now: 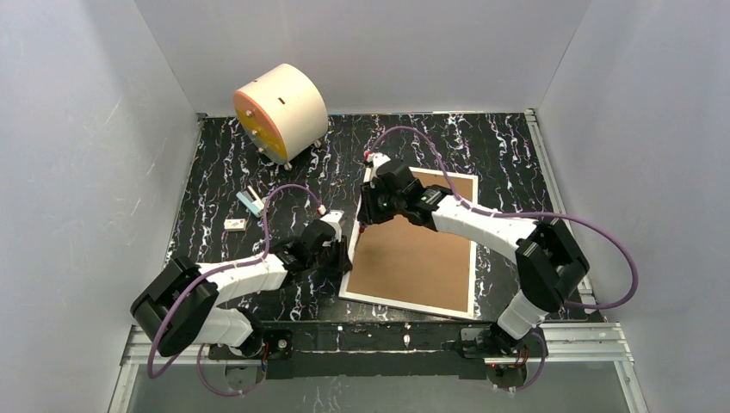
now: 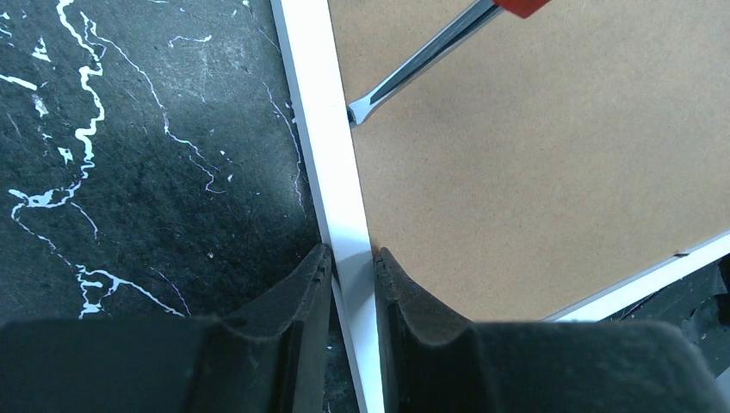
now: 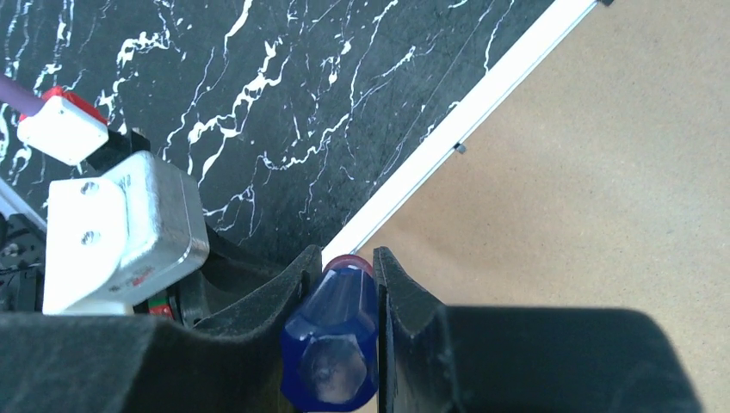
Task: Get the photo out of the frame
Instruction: Release the photo frame item from the photo frame.
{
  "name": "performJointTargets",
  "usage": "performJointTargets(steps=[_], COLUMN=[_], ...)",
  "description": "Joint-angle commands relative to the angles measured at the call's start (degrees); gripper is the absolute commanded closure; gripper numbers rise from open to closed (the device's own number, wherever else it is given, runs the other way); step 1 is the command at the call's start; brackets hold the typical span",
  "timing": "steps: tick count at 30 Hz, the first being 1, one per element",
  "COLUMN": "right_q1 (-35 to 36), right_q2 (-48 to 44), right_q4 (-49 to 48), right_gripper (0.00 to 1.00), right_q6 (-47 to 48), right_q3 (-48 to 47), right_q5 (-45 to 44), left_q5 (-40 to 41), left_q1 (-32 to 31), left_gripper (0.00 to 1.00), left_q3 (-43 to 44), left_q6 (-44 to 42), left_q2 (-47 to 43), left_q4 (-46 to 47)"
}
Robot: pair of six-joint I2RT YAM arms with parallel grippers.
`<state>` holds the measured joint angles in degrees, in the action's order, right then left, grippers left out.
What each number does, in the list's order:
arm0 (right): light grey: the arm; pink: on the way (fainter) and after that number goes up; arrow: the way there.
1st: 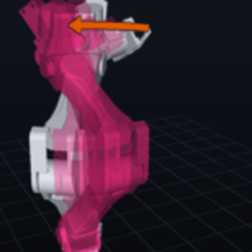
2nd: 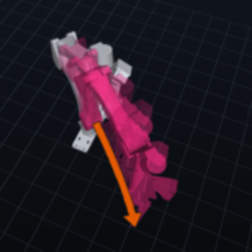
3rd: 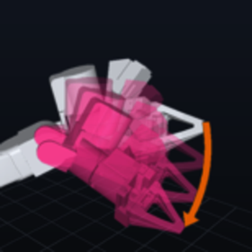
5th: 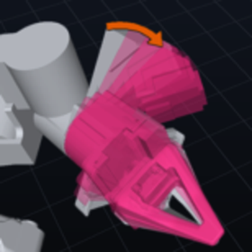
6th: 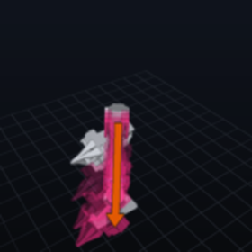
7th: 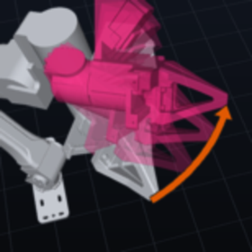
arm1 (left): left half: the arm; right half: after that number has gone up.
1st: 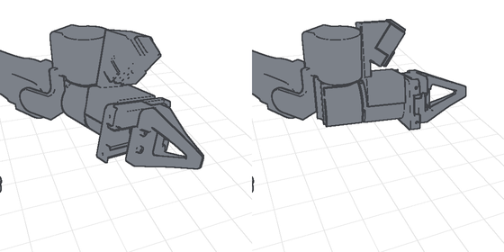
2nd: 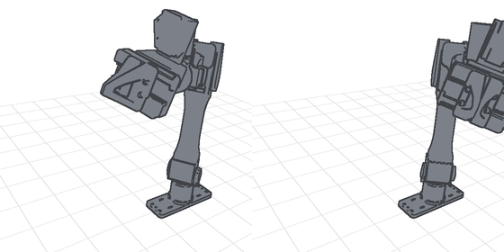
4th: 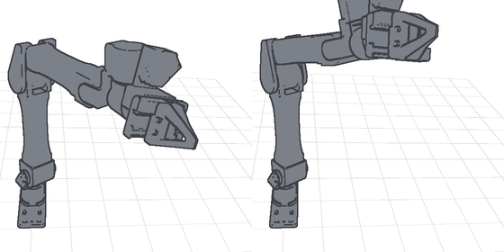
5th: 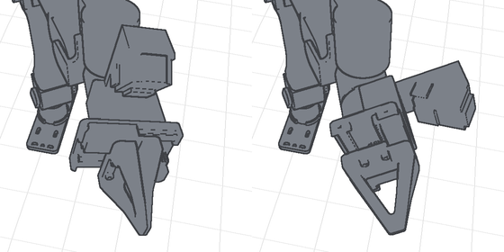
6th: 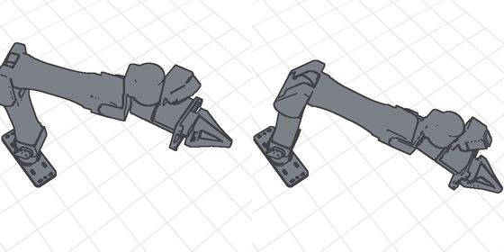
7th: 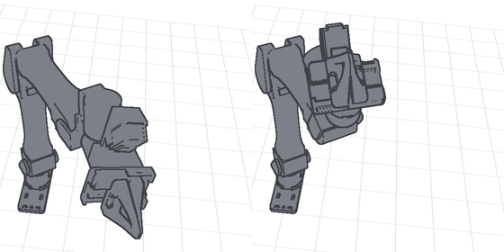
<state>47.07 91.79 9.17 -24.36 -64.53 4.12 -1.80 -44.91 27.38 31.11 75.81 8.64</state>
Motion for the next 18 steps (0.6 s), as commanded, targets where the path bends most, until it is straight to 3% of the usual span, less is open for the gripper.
performJointTargets(steps=[1, 9, 18], right_q1=[4.1, 6.9, 4.95], right_q2=[3.22, 4.72, -4.42], right_q4=[3.41, 4.63, 1.26], right_gripper=[0.99, 0.99, 0.99], right_q6=[-0.36, -0.72, -2.22], right_q3=[-5.37, -9.01, -0.82], right_q5=[-2.53, -6.84, -11.08], left_q5=[3.36, 3.91, 4.07], left_q1=[-1.18, -1.17, -1.22], left_gripper=[1.0, 1.0, 1.0], left_q3=[-3.28, -3.56, -3.35], left_q6=[-0.8, -0.45, -0.44], left_q2=[3.05, 2.28, 1.97], left_q4=[-4.16, -4.15, -4.55])
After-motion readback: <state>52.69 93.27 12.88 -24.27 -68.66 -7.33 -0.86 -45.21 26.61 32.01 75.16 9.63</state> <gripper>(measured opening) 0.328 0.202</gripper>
